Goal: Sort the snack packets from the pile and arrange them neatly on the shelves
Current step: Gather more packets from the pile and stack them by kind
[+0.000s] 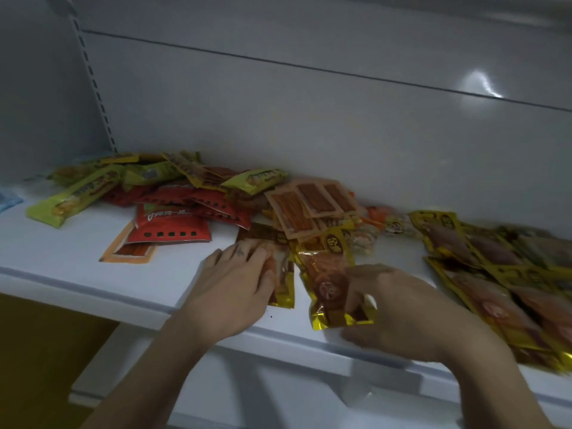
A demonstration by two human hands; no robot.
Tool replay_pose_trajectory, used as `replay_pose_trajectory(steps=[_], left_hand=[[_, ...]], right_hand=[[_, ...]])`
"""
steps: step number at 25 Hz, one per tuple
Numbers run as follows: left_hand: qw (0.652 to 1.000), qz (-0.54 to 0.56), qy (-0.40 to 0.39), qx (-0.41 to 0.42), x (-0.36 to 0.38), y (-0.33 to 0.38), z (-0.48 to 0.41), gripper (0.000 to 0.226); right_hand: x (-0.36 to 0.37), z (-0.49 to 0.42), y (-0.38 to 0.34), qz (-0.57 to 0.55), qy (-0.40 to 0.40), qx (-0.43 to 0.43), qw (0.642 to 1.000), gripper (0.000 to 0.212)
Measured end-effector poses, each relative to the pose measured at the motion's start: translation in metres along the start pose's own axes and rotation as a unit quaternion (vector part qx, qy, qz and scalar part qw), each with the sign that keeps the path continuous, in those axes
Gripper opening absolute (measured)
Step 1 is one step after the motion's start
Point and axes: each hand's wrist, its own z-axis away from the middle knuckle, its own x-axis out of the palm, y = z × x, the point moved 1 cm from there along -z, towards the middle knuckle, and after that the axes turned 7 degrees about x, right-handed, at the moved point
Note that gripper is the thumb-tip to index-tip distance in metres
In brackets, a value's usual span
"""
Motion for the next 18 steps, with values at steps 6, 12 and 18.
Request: replay_pose_trajectory(steps=[6, 12, 18], left_hand=[[0.997, -0.05, -0.038, 0.041, 0.005, 0.019, 0.014, 0.085], [0.998, -0.036, -0.012, 0.058, -0.002, 0.025, 0.009, 0.056], [0.988, 0.109, 0.07, 0.083, -0.03, 0.069, 0.014, 0.044]], right_hand=[[0.036, -0.024, -0.013, -0.014, 0.077, 0.046, 0.996, 0.064], [0.039, -0.028, -0.008, -0.047, 0.123, 0.085, 0.988, 0.035], [-0.021, 0.02, 0.021, -0.185, 0.135, 0.1, 0.968, 0.037]])
